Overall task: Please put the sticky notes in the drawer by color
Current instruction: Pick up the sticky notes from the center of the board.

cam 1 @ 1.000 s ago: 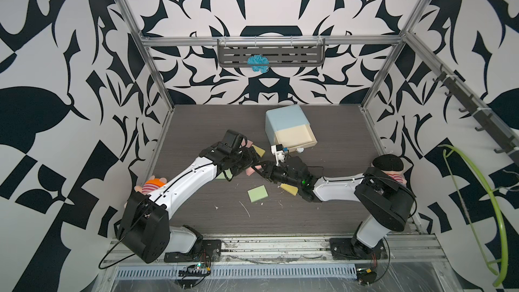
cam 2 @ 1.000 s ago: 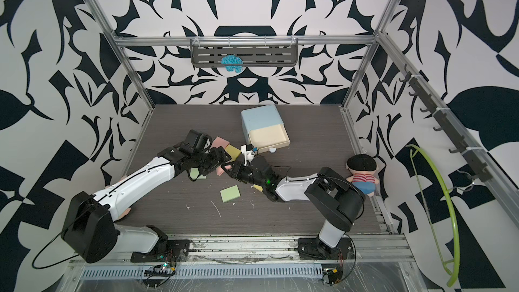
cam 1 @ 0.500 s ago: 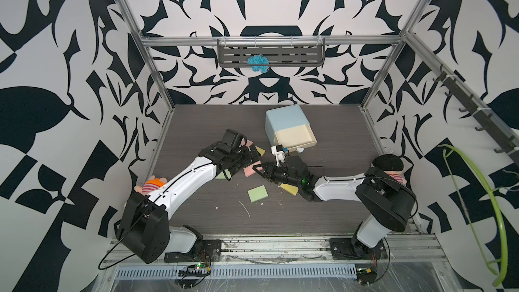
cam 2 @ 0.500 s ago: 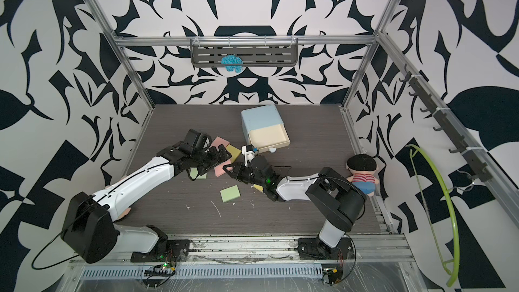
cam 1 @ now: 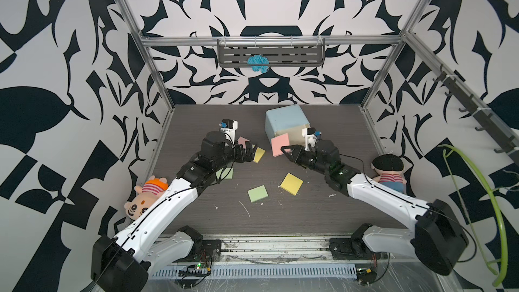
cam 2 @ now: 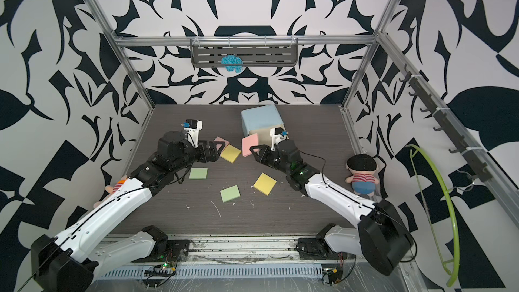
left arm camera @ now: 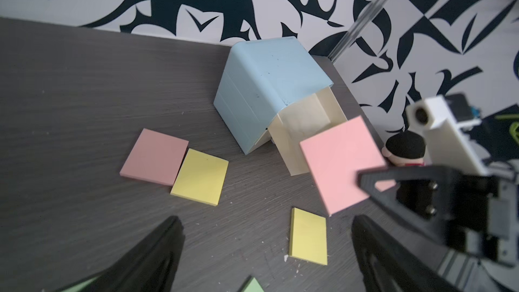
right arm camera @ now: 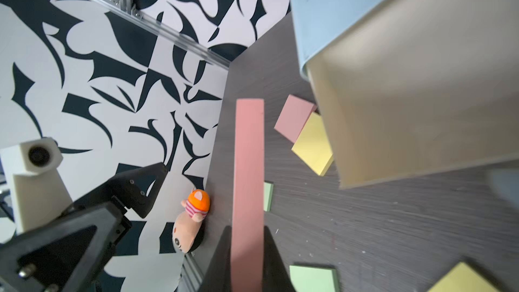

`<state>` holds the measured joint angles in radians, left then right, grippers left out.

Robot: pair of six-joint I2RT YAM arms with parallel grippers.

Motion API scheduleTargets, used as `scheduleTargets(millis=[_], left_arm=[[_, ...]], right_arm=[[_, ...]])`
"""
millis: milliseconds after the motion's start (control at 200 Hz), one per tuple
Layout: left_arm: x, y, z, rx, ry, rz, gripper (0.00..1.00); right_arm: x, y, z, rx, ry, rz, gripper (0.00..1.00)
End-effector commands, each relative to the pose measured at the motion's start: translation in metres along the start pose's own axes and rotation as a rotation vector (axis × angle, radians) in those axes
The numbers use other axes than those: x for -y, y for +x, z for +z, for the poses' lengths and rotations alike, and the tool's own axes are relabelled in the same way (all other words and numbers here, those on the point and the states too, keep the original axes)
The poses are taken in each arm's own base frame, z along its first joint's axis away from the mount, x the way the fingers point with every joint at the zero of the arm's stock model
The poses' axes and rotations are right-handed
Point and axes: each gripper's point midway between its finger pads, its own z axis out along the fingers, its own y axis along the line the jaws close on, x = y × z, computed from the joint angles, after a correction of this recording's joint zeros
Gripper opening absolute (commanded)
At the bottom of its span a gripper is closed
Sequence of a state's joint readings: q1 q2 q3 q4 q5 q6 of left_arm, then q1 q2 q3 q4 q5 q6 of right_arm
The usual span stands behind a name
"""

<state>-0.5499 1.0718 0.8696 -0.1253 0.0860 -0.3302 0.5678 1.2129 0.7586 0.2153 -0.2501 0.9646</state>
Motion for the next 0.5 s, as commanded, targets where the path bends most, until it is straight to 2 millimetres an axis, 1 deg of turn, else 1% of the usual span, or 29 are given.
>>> scheduleTargets(millis=[0,110,170,235,345,420,430,440,495], left_arm=[[0.030,-0.007,0.007,0.048,0.172,0.274,0.99],[0.050,0.008,0.021,0.004,0.286,0.395,0.99],[0.057,0.018,0.028,-0.021,0.310,0.456,0.99],[0.063,0.023,0.033,-0.031,0.335,0.496,0.99],[0.065,0.031,0.041,-0.056,0.361,0.511,0.99],[0.066,0.032,0.041,-0.055,0.363,0.513,0.99],[0.062,0.039,0.048,-0.079,0.359,0.507,0.99],[0.062,0.041,0.049,-0.086,0.359,0.506,0.99],[0.060,0.044,0.052,-0.094,0.358,0.504,0.99]], right_arm=[[0.015,-0.019,-0.019,0.000,0.134,0.004,0.00],[0.023,-0.033,-0.025,0.007,0.178,0.097,0.00],[0.026,-0.037,-0.024,0.006,0.186,0.134,0.00],[0.029,-0.042,-0.022,-0.002,0.210,0.159,0.00],[0.032,-0.046,-0.014,-0.031,0.235,0.183,0.00],[0.032,-0.050,-0.009,-0.044,0.241,0.189,0.00],[0.032,-0.050,-0.008,-0.045,0.242,0.190,0.01],[0.033,-0.050,-0.007,-0.048,0.243,0.191,0.01],[0.033,-0.052,-0.002,-0.052,0.246,0.191,0.01]])
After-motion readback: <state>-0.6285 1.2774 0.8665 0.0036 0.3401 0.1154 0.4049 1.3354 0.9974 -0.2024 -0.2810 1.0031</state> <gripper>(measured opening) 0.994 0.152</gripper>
